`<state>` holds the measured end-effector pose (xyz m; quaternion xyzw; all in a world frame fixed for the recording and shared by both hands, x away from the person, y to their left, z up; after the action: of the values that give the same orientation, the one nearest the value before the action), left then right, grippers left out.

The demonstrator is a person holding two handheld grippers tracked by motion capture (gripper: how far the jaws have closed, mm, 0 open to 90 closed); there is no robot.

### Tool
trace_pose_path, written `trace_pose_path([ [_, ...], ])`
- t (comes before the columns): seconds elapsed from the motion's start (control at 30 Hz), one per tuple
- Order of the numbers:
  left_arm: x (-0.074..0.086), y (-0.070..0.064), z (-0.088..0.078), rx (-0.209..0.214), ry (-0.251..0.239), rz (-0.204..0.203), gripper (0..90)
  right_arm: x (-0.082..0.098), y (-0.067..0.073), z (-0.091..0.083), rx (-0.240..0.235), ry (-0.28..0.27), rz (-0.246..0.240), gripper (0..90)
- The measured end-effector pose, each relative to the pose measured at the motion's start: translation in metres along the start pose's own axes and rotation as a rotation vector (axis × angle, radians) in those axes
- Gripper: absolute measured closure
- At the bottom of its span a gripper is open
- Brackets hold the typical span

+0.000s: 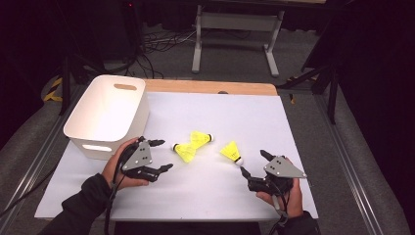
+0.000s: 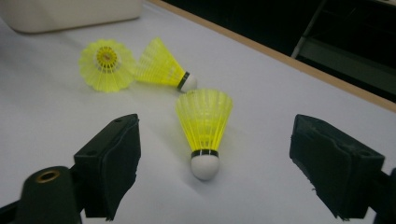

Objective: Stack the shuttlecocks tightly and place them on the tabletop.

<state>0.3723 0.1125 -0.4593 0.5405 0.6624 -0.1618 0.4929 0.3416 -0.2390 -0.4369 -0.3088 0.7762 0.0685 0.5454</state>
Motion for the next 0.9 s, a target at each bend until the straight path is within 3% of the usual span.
trace_pose_path([
  [0.07,0.01,-0.009,-0.011,-0.006,-0.016,-0.004,19.6,-0.021,0.005,-0.001,0.009,-0.011,-0.01,21.3],
  [0.1,0.01,-0.009,-0.011,-0.006,-0.016,-0.004,18.8,-0.021,0.005,-0.001,0.009,-0.011,-0.01,21.3],
  [0.13,0.014,-0.012,-0.016,-0.018,-0.013,0.004,18.0,-0.036,0.01,0.003,0.013,-0.015,-0.034,23.3],
  [0.2,0.021,-0.017,-0.024,-0.03,-0.029,-0.008,17.3,-0.043,0.013,0.005,0.013,-0.015,-0.036,24.0],
  [0.3,0.032,-0.02,-0.037,-0.049,-0.058,-0.041,15.0,-0.066,0.023,0.021,0.0,-0.011,-0.06,24.0],
  [0.33,0.036,-0.021,-0.041,-0.051,-0.068,-0.056,13.8,-0.079,0.03,0.034,0.0,0.007,-0.091,24.0],
  [0.37,0.045,-0.02,-0.048,-0.072,-0.071,-0.074,13.7,-0.083,0.033,0.041,-0.011,0.015,-0.09,23.9],
  [0.5,0.057,-0.018,-0.058,-0.091,-0.073,-0.109,12.9,-0.092,0.042,0.062,-0.037,0.047,-0.103,23.0],
  [0.53,0.065,-0.016,-0.063,-0.096,-0.074,-0.143,12.9,-0.095,0.047,0.075,-0.059,0.062,-0.115,22.6],
  [0.6,0.072,-0.015,-0.067,-0.108,-0.068,-0.165,12.9,-0.097,0.05,0.09,-0.08,0.087,-0.115,23.6],
  [0.63,0.072,-0.015,-0.067,-0.108,-0.068,-0.165,12.9,-0.097,0.05,0.09,-0.08,0.087,-0.115,23.6],
  [0.67,0.075,-0.015,-0.069,-0.113,-0.067,-0.173,12.9,-0.099,0.053,0.104,-0.088,0.121,-0.122,25.0],
  [0.7,0.078,-0.015,-0.071,-0.108,-0.068,-0.19,12.9,-0.099,0.053,0.104,-0.088,0.121,-0.122,25.0],
  [0.77,0.083,-0.015,-0.075,-0.112,-0.079,-0.22,12.8,-0.102,0.058,0.126,-0.106,0.191,-0.148,26.1],
  [0.8,0.083,-0.015,-0.075,-0.112,-0.079,-0.22,12.6,-0.102,0.058,0.126,-0.106,0.191,-0.148,26.1],
  [0.87,0.084,-0.013,-0.077,-0.115,-0.088,-0.234,12.5,-0.103,0.063,0.147,-0.109,0.261,-0.168,26.9],
  [0.9,0.084,-0.013,-0.077,-0.115,-0.088,-0.234,12.5,-0.103,0.063,0.147,-0.109,0.261,-0.168,26.9],
])
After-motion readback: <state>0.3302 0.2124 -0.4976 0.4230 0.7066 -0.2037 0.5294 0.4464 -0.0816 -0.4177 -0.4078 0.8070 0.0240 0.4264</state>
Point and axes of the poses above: each handheld gripper's, and its own axes: z roughly forward along the jaws, x roughly out of its underside, y roughly to its left, the point moved 5 cm from there along z, roughly forward along the jaws, and after that the axes turned 1 degree about x, right-handed, at the moved point
